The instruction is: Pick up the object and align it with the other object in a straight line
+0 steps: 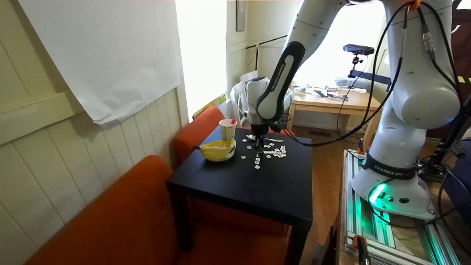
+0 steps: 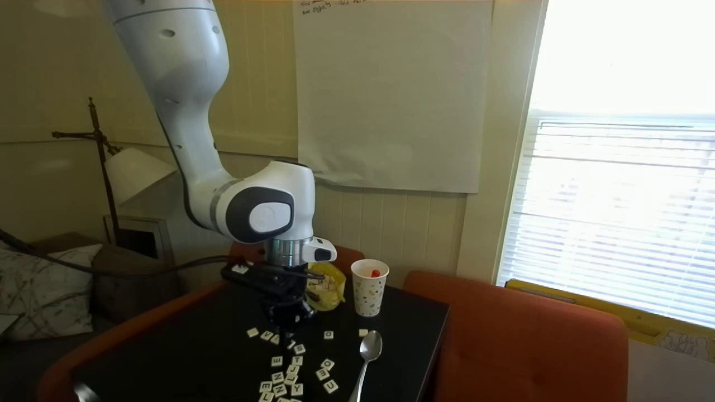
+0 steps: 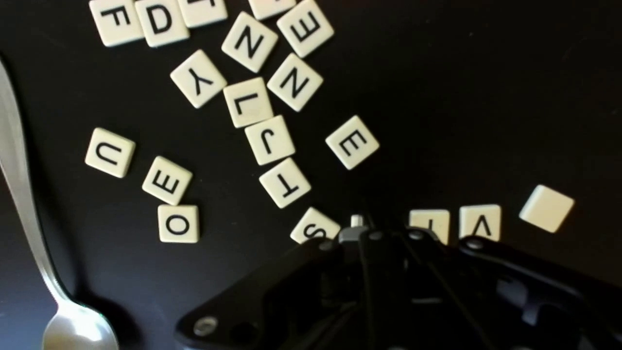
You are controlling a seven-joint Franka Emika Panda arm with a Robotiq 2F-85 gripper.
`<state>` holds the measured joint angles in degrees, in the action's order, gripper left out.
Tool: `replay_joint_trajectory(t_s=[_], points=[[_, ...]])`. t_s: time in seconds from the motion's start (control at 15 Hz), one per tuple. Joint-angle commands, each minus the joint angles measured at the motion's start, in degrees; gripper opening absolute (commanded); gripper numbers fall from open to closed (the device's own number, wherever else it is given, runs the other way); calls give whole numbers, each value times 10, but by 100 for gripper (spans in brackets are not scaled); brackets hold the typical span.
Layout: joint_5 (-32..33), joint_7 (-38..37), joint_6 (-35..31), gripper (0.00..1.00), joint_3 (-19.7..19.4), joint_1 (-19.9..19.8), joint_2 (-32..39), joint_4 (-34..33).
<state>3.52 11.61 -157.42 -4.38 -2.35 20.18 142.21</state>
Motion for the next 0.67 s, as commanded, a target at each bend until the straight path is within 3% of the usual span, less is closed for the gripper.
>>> replay_joint_trajectory(t_s=[0.0,0.33,0.6], points=[[12,24,14,1,13,-17,19,-10],[6,7,9,1,13,-17,-13,8],[-41,33,7,1,45,-44,-66,45]])
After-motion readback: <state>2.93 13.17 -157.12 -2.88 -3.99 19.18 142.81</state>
